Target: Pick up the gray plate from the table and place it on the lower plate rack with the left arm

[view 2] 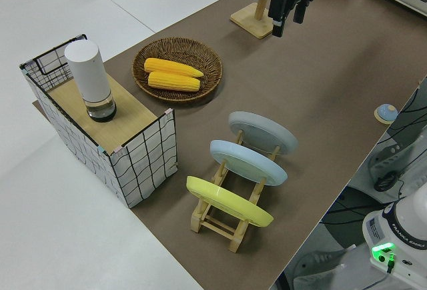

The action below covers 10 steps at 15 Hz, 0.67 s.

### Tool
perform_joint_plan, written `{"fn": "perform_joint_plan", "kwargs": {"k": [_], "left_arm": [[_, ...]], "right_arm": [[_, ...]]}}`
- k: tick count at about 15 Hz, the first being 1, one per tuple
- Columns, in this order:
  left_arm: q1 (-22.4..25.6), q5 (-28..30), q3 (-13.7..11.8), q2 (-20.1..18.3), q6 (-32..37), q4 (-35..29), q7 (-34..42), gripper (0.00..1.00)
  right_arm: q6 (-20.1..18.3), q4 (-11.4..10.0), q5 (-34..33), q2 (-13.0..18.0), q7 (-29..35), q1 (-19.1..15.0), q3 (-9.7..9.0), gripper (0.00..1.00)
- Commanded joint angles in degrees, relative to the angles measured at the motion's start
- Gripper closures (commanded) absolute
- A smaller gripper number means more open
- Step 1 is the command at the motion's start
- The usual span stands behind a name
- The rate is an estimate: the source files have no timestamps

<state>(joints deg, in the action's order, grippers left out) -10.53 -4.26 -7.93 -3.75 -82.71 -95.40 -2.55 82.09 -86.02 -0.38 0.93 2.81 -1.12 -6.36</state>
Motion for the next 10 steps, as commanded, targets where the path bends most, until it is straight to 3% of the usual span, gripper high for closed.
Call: {"fn": "perform_joint_plan", "kwargs": {"k": [1,3,10], "left_arm": [[0.77,5.66,-1.29,1.02,1.50,6.79,3.25,0.00],[2.51,6.19,0.01,1.64,1.33,9.70,3.34,0.00],[6.83,6.37,4.68,1.64,0.62,9.80,3.43,0.00]], "right_arm": [[-0.87,0.42,1.09,0.12,0.53,-1.43,-1.03,0.013],[-0.87,0.42,1.09,0.12,0.53,-1.43,-1.03,0.013],[-0.87,0.42,1.09,0.12,0.53,-1.43,-1.03,0.013]]}}
